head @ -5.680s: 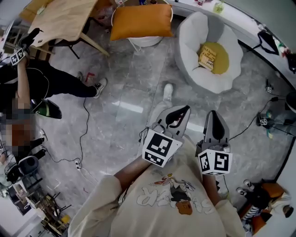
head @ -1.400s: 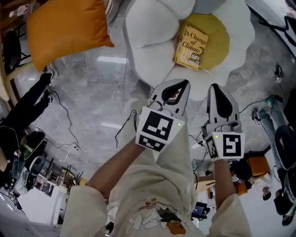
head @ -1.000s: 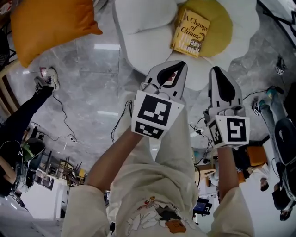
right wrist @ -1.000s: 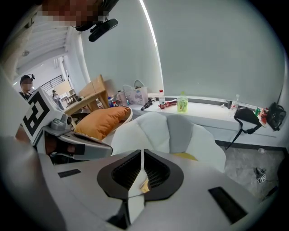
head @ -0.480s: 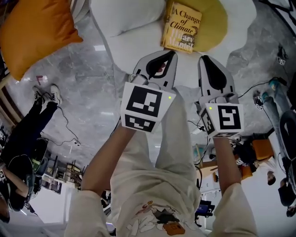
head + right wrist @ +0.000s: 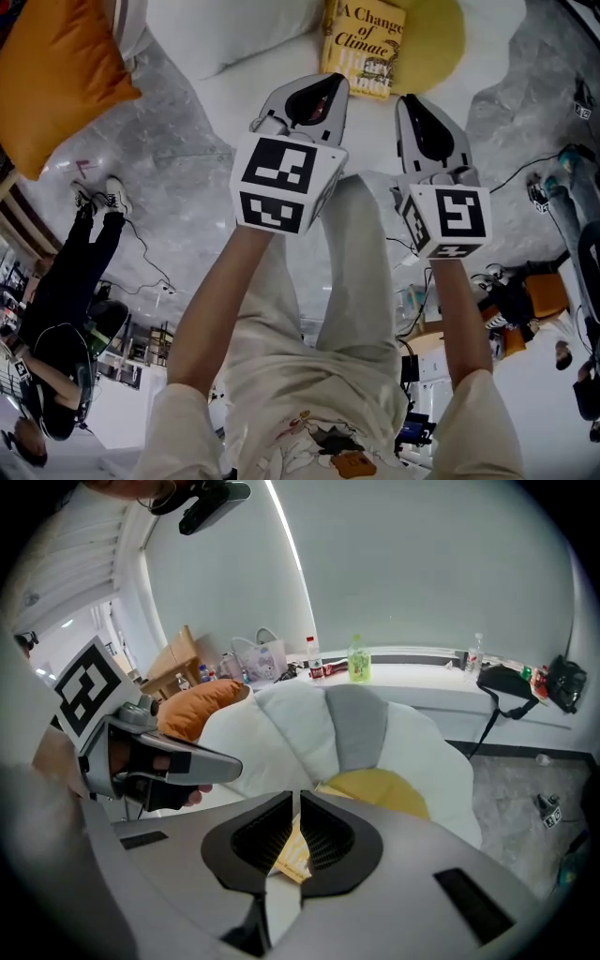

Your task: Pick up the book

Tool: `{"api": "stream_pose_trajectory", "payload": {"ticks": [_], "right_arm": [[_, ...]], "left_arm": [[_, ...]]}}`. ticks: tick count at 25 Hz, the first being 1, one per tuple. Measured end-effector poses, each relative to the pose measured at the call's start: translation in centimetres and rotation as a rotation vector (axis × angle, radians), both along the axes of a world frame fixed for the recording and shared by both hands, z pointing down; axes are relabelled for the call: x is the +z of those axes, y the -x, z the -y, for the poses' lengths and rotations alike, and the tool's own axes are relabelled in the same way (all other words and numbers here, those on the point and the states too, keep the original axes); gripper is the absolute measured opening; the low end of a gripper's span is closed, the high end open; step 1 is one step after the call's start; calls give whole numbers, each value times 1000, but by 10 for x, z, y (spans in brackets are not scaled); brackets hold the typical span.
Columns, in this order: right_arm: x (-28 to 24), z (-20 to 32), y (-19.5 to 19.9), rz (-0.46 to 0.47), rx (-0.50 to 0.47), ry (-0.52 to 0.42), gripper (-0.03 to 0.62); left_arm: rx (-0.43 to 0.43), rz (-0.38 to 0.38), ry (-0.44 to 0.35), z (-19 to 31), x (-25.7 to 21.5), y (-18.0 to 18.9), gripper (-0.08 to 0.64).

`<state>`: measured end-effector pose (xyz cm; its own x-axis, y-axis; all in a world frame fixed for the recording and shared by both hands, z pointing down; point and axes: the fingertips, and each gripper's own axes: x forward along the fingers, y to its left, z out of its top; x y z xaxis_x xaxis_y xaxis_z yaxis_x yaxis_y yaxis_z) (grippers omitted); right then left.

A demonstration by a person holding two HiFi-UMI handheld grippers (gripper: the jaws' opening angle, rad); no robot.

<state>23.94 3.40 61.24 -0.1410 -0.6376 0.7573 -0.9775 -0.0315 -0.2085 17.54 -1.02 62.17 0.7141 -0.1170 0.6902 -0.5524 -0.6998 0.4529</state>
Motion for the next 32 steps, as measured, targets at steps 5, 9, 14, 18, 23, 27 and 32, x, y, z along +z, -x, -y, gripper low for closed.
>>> {"api": "stream_pose_trajectory", "payload": {"ticks": [5, 9, 14, 18, 23, 27, 32], "right_arm": [[20, -4, -7, 4, 17, 9, 26], [37, -6, -15, 9, 33, 21, 28], [62, -13, -21, 13, 52, 43, 31], [85, -19, -22, 30, 53, 71, 60], [103, -24, -20, 41, 29, 94, 72], [118, -23, -25, 38, 26, 108, 87], [136, -24, -20, 37, -14, 127, 97]], "left_arm": [[32, 17, 4, -4, 16, -12, -3], [44, 32, 13, -7, 32, -19, -3], [48, 71, 45, -8, 57, -23, -3], [45, 85, 40, -4, 79, -29, -3], [35, 92, 45, 3, 97, -33, -3], [35, 105, 42, 8, 113, -35, -3], [34, 99, 70, 10, 130, -37, 14]]}}
